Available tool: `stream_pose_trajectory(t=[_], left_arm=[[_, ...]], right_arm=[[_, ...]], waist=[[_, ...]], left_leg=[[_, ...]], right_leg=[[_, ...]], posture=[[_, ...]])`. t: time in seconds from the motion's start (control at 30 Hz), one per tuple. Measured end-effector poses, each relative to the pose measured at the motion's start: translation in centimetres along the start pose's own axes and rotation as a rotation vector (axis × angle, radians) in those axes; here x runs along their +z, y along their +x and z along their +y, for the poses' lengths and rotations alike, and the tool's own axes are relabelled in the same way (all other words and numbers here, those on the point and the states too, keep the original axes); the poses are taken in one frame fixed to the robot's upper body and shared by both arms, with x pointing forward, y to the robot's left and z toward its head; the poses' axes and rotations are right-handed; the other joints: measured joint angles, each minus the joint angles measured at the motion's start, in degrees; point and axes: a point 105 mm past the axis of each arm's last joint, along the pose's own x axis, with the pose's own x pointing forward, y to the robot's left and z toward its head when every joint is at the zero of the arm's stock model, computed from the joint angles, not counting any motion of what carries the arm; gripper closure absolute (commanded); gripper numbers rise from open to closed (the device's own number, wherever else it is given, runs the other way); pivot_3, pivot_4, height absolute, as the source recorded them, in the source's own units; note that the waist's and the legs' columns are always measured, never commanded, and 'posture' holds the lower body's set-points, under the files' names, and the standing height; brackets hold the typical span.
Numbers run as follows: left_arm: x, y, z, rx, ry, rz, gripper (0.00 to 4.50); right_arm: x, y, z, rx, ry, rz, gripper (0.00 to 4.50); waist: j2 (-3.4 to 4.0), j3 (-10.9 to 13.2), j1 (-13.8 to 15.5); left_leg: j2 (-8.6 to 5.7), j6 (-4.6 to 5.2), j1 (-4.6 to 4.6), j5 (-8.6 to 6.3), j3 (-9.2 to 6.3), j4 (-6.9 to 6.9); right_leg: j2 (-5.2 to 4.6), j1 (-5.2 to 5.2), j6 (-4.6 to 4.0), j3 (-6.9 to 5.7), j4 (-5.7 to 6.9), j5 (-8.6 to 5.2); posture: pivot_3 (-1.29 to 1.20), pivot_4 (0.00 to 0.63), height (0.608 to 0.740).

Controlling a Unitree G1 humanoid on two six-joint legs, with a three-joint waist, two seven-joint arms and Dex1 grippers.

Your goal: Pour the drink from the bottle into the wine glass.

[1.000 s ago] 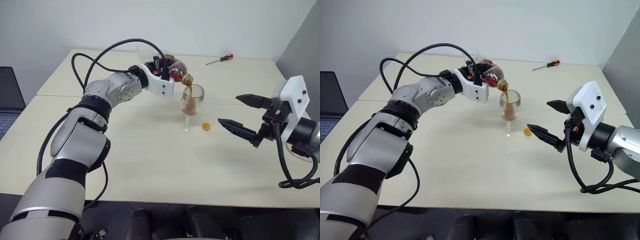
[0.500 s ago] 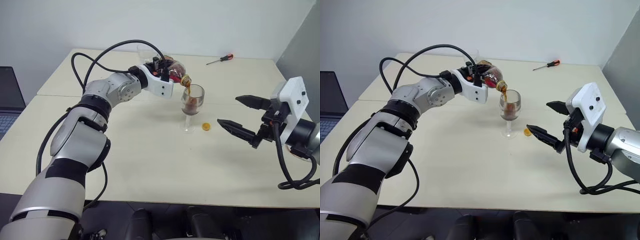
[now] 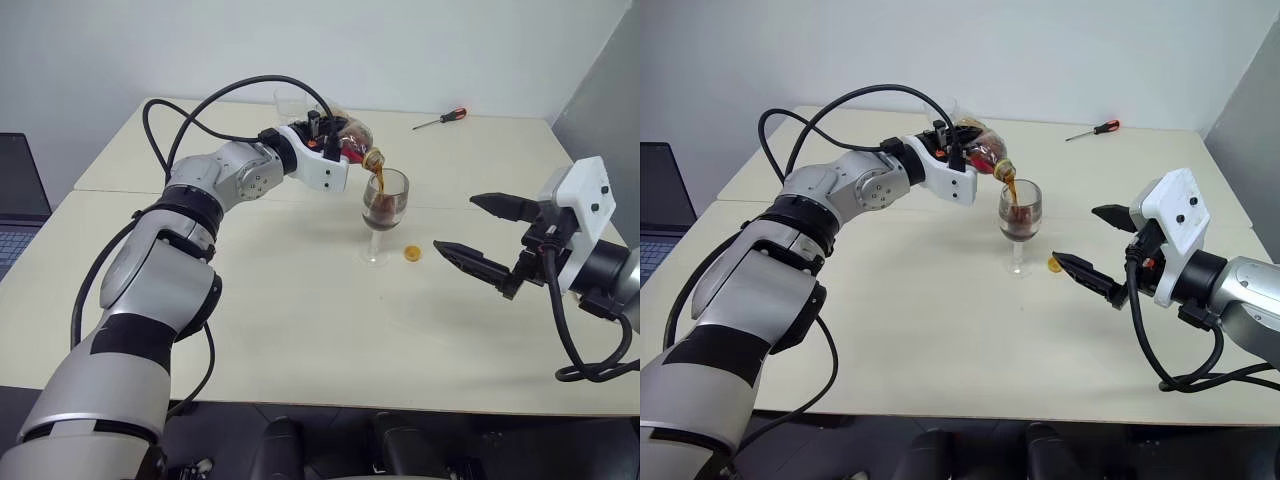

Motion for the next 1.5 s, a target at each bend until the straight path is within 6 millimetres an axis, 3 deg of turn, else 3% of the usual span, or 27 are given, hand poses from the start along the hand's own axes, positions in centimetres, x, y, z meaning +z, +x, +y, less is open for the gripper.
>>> stream_pose_trajectory(t=[1.5], left_arm=[[0.2,0.3,0.5,0.015,0.007,-0.007,3.50]], right_arm=[[-1.1,0.2,0.0,-0.025,0.020,0.045,0.00]], waist=[[0.00,0.00,-0.01]], left_leg=[[-0.01,0.00,-0.01,0.00,-0.01,0.02]], right_leg=[[-0.01,0.00,0.00,0.00,0.01,0.01]], posture=[[0.00,0.150,0.740]])
